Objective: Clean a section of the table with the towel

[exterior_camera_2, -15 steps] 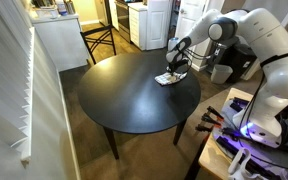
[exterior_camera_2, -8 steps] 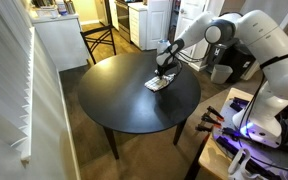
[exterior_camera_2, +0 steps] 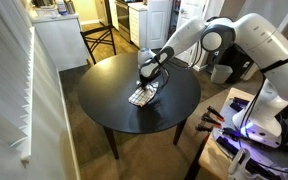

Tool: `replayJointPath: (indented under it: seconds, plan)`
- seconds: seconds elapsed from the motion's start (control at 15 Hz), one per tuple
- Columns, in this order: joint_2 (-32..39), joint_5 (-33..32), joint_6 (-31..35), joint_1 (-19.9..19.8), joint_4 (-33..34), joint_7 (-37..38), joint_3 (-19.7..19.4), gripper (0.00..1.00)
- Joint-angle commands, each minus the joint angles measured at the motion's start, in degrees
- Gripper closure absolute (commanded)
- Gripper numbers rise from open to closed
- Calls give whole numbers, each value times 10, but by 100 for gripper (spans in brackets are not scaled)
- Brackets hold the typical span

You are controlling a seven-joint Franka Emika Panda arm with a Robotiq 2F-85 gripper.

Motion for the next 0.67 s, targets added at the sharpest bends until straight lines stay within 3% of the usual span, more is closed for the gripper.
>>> replayJointPath:
  seconds: [0.0, 0.27, 0.6]
  plan:
    - [40, -15, -11, 31, 9, -22, 9, 96]
    - [42, -32, -30, 45, 3, -20, 0, 96]
    - [21, -31, -24, 30, -33, 9, -30, 96]
